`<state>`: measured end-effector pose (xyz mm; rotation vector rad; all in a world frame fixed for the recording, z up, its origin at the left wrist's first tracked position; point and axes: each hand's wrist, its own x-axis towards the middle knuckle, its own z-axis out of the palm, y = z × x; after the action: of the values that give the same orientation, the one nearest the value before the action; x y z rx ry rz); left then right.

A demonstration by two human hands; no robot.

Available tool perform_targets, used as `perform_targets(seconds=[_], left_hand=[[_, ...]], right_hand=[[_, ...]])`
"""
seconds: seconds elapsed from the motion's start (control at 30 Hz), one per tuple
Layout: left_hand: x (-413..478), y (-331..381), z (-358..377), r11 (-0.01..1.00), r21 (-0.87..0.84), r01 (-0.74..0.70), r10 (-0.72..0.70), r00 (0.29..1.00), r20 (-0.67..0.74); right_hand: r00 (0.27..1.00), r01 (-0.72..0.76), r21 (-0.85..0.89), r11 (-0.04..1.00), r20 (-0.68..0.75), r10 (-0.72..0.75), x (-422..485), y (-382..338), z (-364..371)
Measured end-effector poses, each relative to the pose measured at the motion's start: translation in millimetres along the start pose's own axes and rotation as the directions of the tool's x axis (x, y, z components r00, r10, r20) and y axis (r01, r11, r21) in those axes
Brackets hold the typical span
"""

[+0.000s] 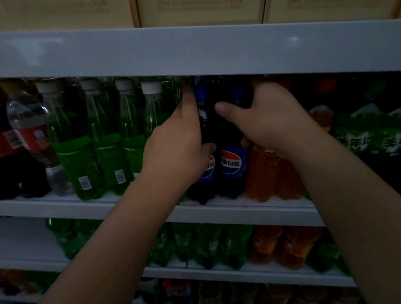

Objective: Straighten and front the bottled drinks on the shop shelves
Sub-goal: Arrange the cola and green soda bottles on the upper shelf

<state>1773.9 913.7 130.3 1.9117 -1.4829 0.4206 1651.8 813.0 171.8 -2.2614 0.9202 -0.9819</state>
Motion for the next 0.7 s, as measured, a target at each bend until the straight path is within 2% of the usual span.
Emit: perform_targets(seconds=[0.1,0.13,0.23,0.3,0.53,0.7], left_hand=[[0,-2,1,1.000,-0.022,0.010,-0.009,1.000,0.015],[0,-3,1,1.000,-0.019,0.011,-0.011,1.000,0.019],[0,-6,0,1.000,0.002,0.006,-0.007,0.999,0.042],[-1,-5,0,1.000,-0.007,0.005,-0.004,0.998,0.062],[-4,-2,0,0.998,-0.062,0.012,-0.007,0.997,0.071],[-17,-1,10,1.000,-0.003,0.027,-0.027,0.999,0.021]], right_hand=[[0.989,-0.014,-0.202,0.979,-0.144,-0.015,2,2,5],[0.991,-0.014,-0.196,0.981,-0.133,-0.013,4,2,3],[0.999,0.041,0.001,0.999,-0.001,-0.041,3,2,-5],[0.998,0.061,0.071,0.996,0.029,-0.063,0,4,-12],[0.997,0.073,0.059,0.996,0.009,-0.073,-3,7,-11],[0.997,0.081,0.031,0.996,-0.024,-0.080,-2,6,-9]])
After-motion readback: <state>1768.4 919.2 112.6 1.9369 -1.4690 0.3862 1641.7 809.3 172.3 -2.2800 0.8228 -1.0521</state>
